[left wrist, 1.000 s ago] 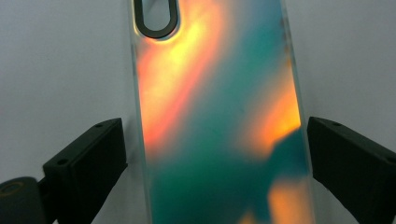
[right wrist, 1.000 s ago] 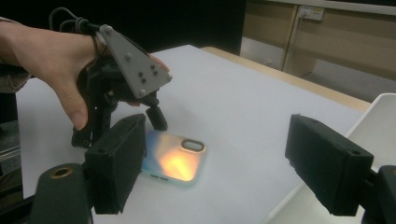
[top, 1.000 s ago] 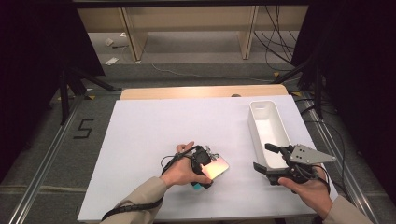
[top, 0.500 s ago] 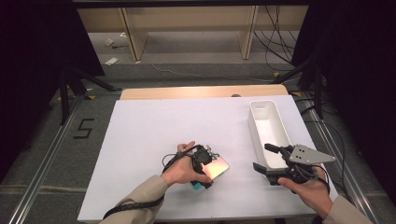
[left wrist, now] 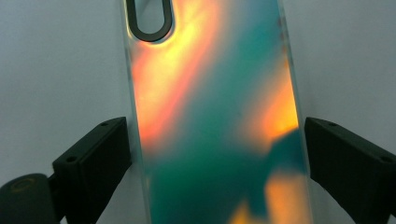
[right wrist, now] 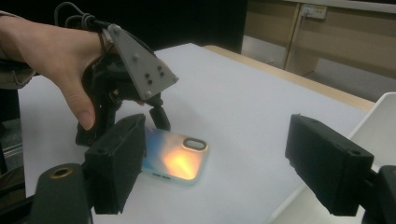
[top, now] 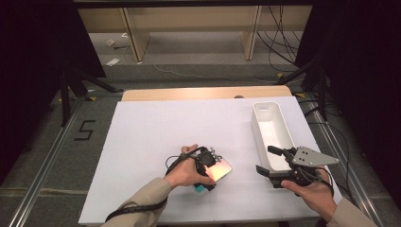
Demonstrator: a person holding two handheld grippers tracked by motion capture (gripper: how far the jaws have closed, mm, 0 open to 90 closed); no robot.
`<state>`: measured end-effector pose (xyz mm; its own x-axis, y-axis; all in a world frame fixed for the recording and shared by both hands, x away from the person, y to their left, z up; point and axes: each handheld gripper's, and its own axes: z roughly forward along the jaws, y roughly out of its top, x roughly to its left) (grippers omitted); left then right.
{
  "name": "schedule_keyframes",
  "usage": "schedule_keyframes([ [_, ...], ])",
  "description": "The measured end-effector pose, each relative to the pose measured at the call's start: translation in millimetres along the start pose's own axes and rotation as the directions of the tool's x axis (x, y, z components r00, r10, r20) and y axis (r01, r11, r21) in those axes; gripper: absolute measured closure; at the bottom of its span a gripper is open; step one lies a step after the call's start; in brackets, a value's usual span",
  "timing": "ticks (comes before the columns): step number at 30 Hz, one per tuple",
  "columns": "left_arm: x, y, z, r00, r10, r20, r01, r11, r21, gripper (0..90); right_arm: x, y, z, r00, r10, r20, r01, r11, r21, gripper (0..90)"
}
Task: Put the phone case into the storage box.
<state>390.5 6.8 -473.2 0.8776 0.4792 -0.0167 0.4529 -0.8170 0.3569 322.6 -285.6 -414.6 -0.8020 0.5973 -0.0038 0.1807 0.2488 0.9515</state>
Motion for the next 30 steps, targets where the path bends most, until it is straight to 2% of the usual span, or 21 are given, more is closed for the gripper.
schedule_keyframes([
  [2, 0.4, 0.2, -0.7, 1.0, 0.008, 0.001, -0.008, 0.9999, 0.006, 9.1, 0.0, 0.0, 0.0, 1.0, 0.0, 0.0, 0.0, 1.0, 0.0, 21.4],
  [30, -0.6, -2.2, -2.5, 0.9997, -0.024, -0.002, 0.024, 0.9995, -0.021, 16.2, 0.0, -0.1, 0.2, 1.0, -0.001, -0.002, 0.001, 1.0, 0.002, 21.4],
])
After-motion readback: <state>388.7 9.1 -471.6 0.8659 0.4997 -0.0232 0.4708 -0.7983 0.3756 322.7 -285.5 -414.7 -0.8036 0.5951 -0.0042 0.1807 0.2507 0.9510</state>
